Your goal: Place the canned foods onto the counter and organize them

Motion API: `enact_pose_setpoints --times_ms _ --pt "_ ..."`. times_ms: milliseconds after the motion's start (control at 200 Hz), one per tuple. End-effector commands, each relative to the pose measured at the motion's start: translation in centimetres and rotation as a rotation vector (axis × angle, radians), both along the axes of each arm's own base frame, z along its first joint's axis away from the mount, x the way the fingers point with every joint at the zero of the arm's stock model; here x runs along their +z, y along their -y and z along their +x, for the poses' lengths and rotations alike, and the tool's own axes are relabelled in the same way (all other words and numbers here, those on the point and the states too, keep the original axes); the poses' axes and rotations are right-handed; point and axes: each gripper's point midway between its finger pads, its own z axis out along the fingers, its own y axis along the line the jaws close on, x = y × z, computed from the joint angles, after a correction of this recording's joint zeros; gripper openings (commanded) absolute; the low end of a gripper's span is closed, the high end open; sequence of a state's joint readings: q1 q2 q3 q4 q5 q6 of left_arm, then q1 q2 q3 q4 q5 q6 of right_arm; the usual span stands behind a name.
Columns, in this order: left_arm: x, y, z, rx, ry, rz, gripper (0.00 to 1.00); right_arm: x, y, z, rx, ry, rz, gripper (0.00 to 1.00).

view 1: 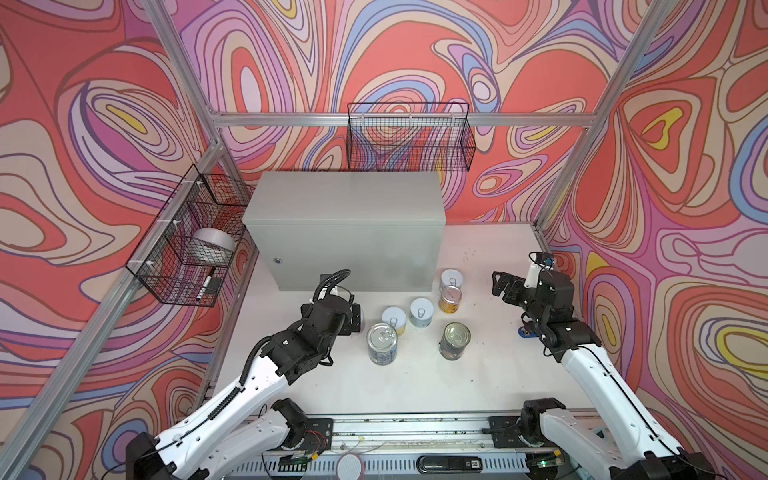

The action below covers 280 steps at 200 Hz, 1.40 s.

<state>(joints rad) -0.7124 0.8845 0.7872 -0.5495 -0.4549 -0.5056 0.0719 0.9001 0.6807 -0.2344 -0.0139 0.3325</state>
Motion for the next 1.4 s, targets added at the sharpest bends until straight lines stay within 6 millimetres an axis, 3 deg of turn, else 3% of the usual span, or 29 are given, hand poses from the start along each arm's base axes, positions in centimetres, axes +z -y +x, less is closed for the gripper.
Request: enact_pose_setpoints --times_ms 0,95,316,591,781,911,1397 --pt "-2.3 0.1 -2.6 0.006 -0.173 -0.026 1.00 -0.9 -2.0 -0.2 0.101 -0.008 0.057 0.98" --pt "-3.5 1.4 -3.4 -0.032 -0.245 -0.044 1.00 -1.3 -2.7 0.0 0.132 -0.024 0.073 0.98" --pt "-4.6 3.9 -3.9 -0.061 -0.263 -0.057 1.00 -1.6 -1.7 -0.4 0.082 -0.005 0.050 0.98" --pt "-5.3 7.7 -3.8 -0.129 -0.285 -0.030 1.00 -1.1 -3.9 -1.0 0.186 -0.017 0.132 0.98" --pt "-6.1 10.5 -4.1 -0.178 -0.318 -0.013 1.00 0.6 -6.5 -3.1 0.333 -0.029 0.223 0.99" --pt "-7.0 11.7 -4.1 -0.196 -0.349 0.018 1.00 0.3 -6.6 -4.0 0.341 -0.053 0.228 0.98" --pt "-8.5 11.1 -3.8 -0.118 -0.385 0.066 1.00 -0.3 -6.7 -4.0 0.343 -0.072 0.232 0.98"
